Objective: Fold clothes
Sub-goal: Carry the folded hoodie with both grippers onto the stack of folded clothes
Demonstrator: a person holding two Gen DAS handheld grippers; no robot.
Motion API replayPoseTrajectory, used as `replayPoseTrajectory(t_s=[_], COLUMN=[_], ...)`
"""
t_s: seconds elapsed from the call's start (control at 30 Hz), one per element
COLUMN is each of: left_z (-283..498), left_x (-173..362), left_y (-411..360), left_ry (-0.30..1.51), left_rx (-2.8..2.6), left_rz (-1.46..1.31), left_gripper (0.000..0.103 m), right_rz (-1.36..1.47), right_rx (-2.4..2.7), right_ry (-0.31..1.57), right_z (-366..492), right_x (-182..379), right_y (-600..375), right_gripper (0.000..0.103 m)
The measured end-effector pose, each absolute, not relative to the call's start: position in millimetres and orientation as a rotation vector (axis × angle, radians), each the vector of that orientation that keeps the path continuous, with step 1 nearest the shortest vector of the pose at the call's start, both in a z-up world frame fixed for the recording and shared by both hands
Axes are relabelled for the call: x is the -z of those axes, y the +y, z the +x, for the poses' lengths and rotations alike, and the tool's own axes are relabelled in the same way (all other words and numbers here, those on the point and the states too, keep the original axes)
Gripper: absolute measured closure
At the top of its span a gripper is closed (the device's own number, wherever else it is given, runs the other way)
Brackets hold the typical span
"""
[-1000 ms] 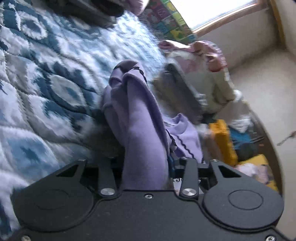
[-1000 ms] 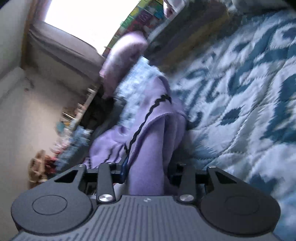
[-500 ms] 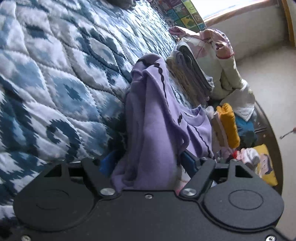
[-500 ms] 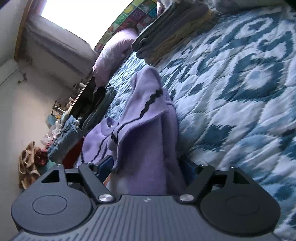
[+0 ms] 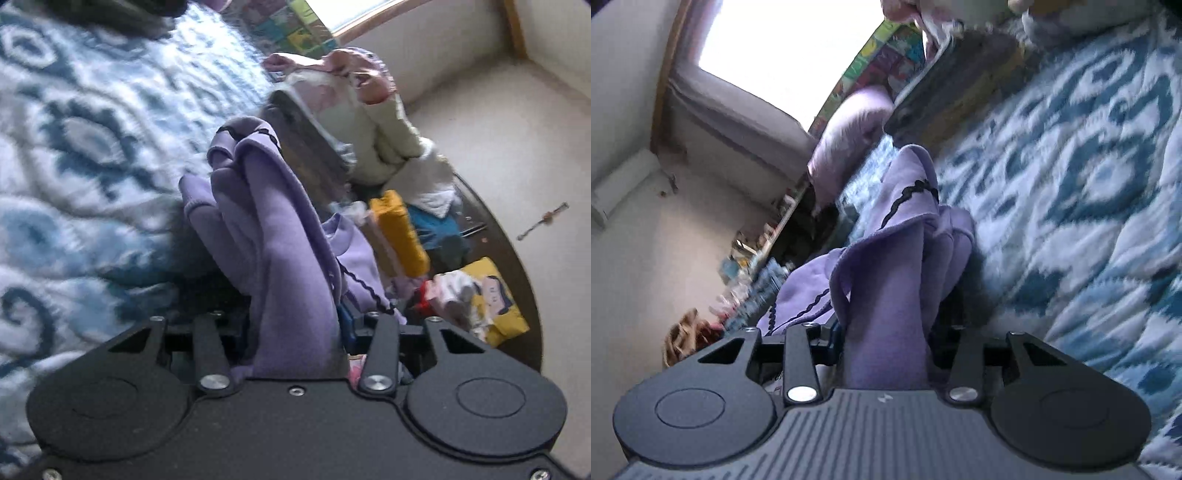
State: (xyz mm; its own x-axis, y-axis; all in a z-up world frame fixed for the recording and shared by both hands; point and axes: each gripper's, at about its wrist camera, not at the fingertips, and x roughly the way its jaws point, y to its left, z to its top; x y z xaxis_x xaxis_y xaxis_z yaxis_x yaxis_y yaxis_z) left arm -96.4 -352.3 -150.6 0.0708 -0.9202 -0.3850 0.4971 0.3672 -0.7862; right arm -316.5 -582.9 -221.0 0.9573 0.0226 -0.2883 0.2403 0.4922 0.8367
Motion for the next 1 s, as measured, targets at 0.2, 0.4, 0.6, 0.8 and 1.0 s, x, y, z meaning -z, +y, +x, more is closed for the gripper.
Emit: replayPoseTrajectory(t_s=[0.2,0.4,0.6,0.8,1.0], left_z=[-95,-93,-87,-67,-45], left_x=[117,68,10,-30,-22], left_y=[-409,-496,-598,-698,-779], left_ry=[0.981,0.909,0.838,0.771,0.777], left_rx=[1.293,1.503,1.674,1.811,1.875], left_rz=[-0.495,-0.464,-0.435,-0.418,-0.416], left_gripper=[0.060,0.060,0.060,0.060,0.060], right_rz=[1.039,0.976,0.905,0.869,0.849], right_rx=[0.195,0.288,0.389,0.498,0.588], right_ry=[0.142,-0.037,-0.231,-0.408,-0.483], right_z=[-346,-390,-416,-413,-402], right_x=[186,144,95,58,51], right_y=[-612,-661,-723,-795,-871], right_gripper=[0.061,0.061,0.061,0.061,0.061])
